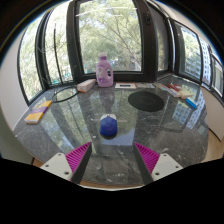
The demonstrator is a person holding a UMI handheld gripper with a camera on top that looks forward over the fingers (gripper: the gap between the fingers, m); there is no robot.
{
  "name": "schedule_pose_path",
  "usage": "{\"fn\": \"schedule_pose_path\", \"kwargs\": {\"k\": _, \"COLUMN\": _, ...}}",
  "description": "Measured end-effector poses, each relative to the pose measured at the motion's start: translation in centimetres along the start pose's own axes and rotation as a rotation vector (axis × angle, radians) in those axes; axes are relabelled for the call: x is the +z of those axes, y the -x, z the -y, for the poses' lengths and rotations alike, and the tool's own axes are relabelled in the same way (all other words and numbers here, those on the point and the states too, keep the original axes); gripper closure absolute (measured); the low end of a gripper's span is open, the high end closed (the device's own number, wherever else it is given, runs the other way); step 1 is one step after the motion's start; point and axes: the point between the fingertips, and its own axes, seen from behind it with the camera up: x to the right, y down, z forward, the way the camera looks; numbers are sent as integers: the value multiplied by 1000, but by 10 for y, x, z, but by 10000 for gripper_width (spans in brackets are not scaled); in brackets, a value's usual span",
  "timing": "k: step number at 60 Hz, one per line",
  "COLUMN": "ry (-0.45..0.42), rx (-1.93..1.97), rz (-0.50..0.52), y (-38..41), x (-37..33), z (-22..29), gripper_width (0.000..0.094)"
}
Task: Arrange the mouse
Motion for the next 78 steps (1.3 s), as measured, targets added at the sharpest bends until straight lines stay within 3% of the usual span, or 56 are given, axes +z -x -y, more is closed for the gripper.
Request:
{"fn": "schedule_pose_path", "kwargs": {"k": 9, "ry": -55, "rx": -22, "rz": -42, "y": 16, "x": 84, "z": 37, "gripper_width": 85}}
{"fn": "schedule_pose_path", "kwargs": {"k": 18, "ry": -37, "rx": -11, "rz": -74, "y": 11, "x": 139, "z": 47, "gripper_width": 105}}
{"fn": "schedule_pose_path", "kwargs": {"k": 22, "ry": -32, "rx": -8, "rz": -82, "y": 11, "x": 152, "z": 50, "gripper_width": 172}}
{"fn": "schedule_pose_path", "kwargs": {"k": 29, "ry": -10, "rx": -1, "rz": -113, "y": 9, "x": 163, "z": 47, "gripper_width": 392}}
{"fn": "schedule_pose_path", "kwargs": {"k": 45, "ry": -3, "rx": -26, "rz": -121, "y": 11, "x": 162, "z": 46, "gripper_width": 562}}
{"fn": "schedule_pose_path", "kwargs": {"k": 53, "ry": -16, "rx": -60, "rz": -96, "y": 19, "x": 156, "z": 68, "gripper_width": 589}}
{"fn": "schedule_pose_path", "kwargs": {"k": 59, "ry": -96, "rx": -86, "rz": -28, "y": 39, "x": 137, "z": 123, "gripper_width": 588}}
{"fn": "schedule_pose_path", "kwargs": {"k": 68, "ry": -351, "rx": -58, "rz": 68, "y": 44, "x": 75, "z": 269, "gripper_width": 589}}
{"fn": "schedule_pose_path", "kwargs": {"k": 73, "ry": -478, "rx": -35, "rz": 79, "y": 19, "x": 52, "z": 337, "gripper_width": 591}}
{"fn": "schedule_pose_path", "kwargs": {"k": 78, "ry": -525, "rx": -11, "rz": 45, "y": -23, "x": 57, "z": 378, "gripper_width": 591}}
